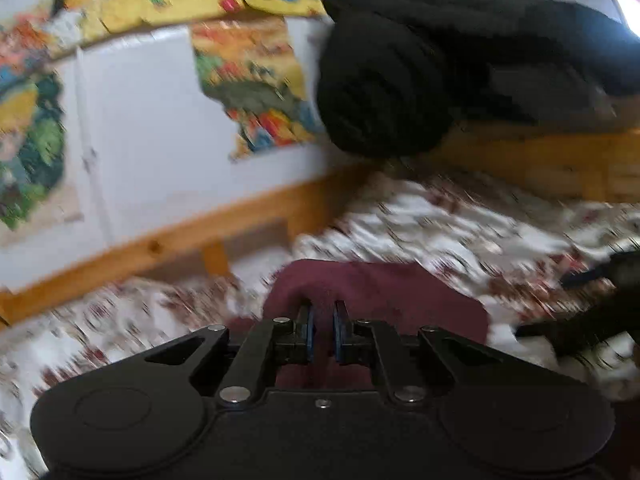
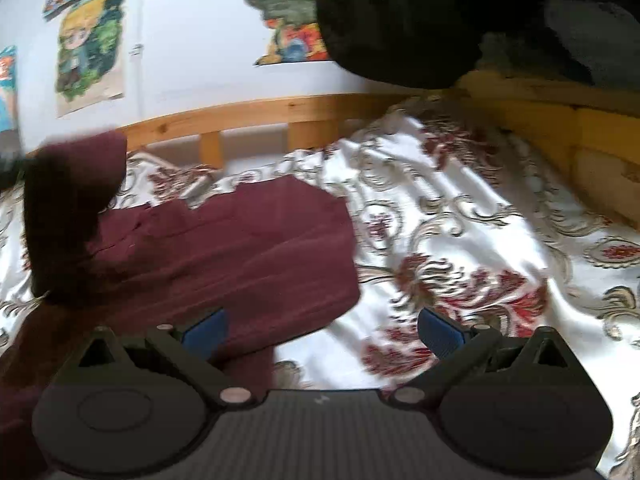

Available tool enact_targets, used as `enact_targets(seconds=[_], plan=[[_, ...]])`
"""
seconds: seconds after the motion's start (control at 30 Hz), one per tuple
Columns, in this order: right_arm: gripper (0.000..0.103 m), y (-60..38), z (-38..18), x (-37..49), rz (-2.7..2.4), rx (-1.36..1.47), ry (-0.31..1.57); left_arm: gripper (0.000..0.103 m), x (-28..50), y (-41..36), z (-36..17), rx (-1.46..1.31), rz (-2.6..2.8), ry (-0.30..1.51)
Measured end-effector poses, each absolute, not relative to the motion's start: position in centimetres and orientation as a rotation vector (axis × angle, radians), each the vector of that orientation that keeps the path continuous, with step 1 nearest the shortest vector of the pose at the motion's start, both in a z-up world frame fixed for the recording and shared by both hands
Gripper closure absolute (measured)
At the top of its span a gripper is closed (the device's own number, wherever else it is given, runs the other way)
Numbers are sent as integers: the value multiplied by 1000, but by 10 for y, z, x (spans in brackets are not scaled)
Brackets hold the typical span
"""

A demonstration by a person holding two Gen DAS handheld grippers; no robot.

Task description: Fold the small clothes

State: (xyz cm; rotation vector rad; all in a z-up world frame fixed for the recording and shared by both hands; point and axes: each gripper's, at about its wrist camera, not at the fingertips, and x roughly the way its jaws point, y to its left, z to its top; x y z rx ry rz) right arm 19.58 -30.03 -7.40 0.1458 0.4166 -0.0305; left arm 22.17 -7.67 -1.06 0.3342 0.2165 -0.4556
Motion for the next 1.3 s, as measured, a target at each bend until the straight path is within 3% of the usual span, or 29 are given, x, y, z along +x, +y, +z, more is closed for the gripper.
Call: enact_targets(seconds=[0.07, 0.17, 0.3, 0.5, 0.57, 0.73, 0.8, 1.03, 1.07, 1.17, 1.3], plan=[[0, -305, -74, 197, -47, 159, 416, 92, 223, -83, -23, 326, -479, 265], [0, -311, -74, 199, -64, 177, 419, 78, 221, -90, -42, 342, -508, 346], [0, -311, -76, 201, -61, 185, 425, 34, 212, -94, -48, 406, -506, 353], [0, -303, -76, 200, 28, 198, 416, 12, 208, -69, -39, 361, -444, 380], [0, -299, -76, 200, 79, 200, 411, 10, 215, -50, -35, 318, -370, 408], [0, -288, -80, 202, 109, 185, 421, 10, 251, 7, -31, 32, -166, 532], [0, -289, -84, 204, 107, 203, 442, 17, 264, 19, -31, -102, -192, 578], [0, -302, -93, 210, 80, 260, 470, 24, 301, -11, -50, -272, -436, 742], [0, -302, -93, 210, 79, 260, 470, 27, 305, -18, -55, -280, -459, 757], [0, -302, -92, 210, 81, 252, 469, 61, 312, -37, -64, -282, -525, 785], [0, -305, -89, 207, 68, 249, 450, 65, 294, -56, -55, -185, -592, 716]])
